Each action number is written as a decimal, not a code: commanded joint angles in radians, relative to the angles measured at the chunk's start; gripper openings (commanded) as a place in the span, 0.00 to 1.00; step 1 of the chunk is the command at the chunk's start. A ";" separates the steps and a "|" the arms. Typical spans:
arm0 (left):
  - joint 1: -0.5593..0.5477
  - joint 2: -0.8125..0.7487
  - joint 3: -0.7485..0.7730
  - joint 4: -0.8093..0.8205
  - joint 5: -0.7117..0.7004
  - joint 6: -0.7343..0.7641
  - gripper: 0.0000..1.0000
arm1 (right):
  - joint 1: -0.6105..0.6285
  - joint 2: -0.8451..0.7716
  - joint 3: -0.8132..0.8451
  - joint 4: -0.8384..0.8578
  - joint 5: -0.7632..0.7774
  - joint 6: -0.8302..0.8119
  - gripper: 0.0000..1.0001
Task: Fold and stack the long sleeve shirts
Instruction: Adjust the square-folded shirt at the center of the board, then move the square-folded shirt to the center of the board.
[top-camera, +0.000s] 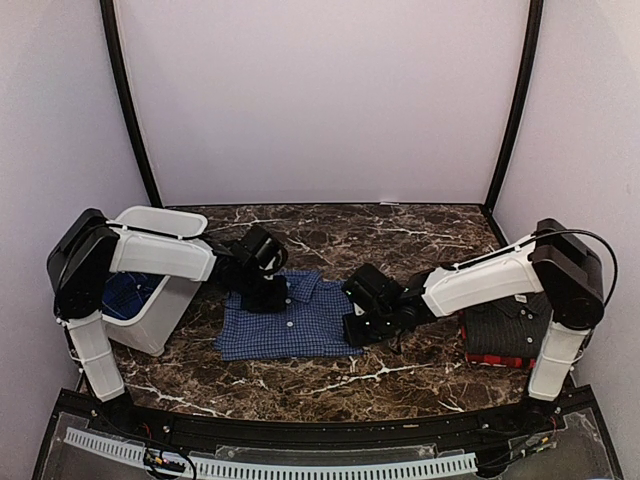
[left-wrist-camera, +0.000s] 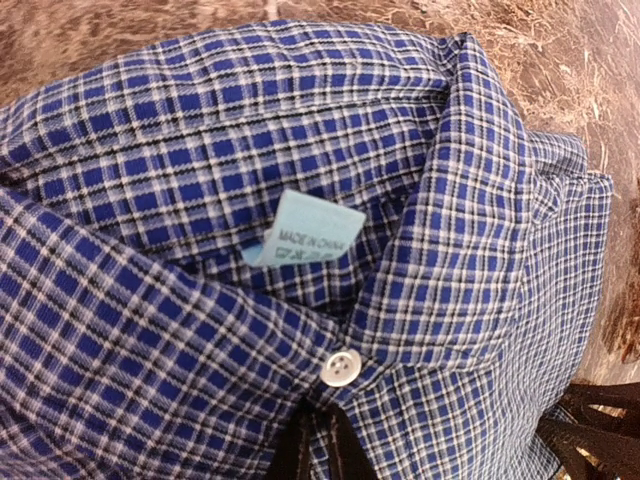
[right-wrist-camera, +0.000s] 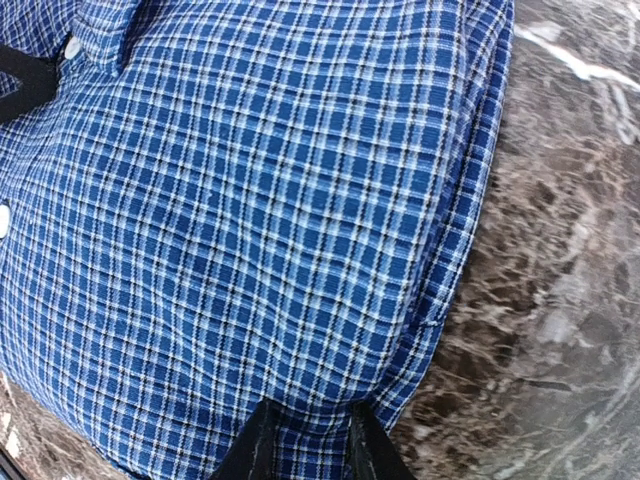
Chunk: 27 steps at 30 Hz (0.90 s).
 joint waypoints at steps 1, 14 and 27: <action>0.013 -0.102 -0.047 -0.041 -0.035 0.034 0.09 | 0.017 0.039 0.011 -0.036 -0.059 0.020 0.24; 0.012 -0.175 0.069 -0.016 0.076 0.129 0.31 | -0.037 -0.219 0.032 -0.305 0.273 0.091 0.53; 0.011 -0.299 0.059 0.020 0.164 0.170 0.47 | -0.330 -0.268 -0.041 -0.530 0.504 0.108 0.68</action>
